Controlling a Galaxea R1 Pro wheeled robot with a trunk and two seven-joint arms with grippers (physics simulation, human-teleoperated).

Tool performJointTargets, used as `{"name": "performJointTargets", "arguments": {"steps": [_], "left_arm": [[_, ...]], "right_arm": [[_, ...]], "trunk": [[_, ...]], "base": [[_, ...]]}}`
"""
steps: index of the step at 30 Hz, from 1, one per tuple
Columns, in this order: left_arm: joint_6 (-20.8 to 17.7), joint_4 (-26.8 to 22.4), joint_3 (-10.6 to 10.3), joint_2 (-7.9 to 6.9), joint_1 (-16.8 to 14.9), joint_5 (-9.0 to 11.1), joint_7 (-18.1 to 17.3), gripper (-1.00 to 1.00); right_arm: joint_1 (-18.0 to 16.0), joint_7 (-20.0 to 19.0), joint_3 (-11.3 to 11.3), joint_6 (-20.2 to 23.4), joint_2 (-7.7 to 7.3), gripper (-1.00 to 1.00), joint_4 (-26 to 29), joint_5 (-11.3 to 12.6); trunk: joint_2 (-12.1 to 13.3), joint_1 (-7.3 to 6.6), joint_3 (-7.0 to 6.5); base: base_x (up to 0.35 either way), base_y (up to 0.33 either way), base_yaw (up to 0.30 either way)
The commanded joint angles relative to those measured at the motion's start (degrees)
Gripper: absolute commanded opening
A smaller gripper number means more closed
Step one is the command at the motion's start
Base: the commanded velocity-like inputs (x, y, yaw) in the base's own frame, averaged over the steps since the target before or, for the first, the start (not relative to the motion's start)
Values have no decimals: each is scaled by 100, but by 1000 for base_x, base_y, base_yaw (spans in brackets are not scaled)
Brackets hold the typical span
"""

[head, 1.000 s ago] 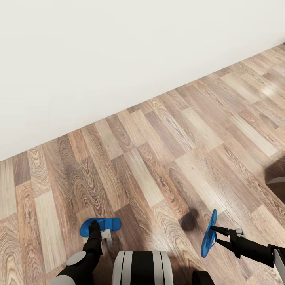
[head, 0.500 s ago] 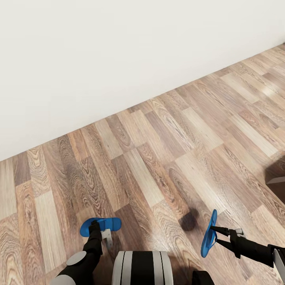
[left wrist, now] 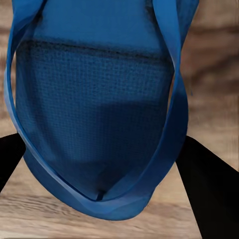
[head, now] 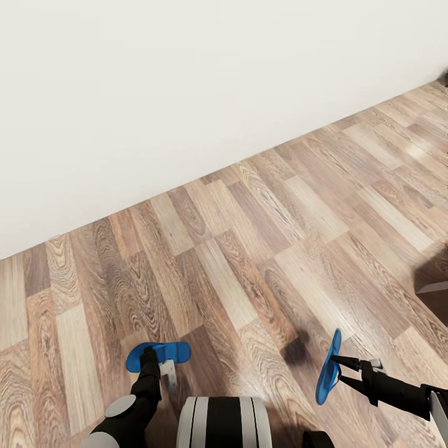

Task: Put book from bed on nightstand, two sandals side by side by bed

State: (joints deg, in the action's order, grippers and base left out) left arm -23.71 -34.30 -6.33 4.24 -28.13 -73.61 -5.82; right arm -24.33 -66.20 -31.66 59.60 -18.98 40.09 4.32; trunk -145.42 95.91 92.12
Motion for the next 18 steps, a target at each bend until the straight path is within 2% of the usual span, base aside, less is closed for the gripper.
{"name": "performJointTargets", "arguments": {"steps": [1, 7, 14, 18], "left_arm": [[-33, -13, -17, -2, 0, -57, -51, -100], [-341, -14, -24, 5, 0, -52, -51, -100], [-394, -28, -29, 15, 0, -40, -51, -100], [-397, -274, -33, 20, 0, -23, -62, -100]], "right_arm": [[-2, 10, -4, 38, 0, -100, -1, 14], [-2, 4, -6, 36, 0, -100, -1, 16], [-2, 9, -5, 39, 0, -100, -1, 16], [-2, 6, -4, 40, 0, -100, -1, 16]], "trunk": [[0, -3, -20], [8, -19, -153], [18, -37, -308], [23, -47, -396]], "base": [[0, 0, 0], [0, 0, 0], [0, 0, 0], [0, 0, 0]]}}
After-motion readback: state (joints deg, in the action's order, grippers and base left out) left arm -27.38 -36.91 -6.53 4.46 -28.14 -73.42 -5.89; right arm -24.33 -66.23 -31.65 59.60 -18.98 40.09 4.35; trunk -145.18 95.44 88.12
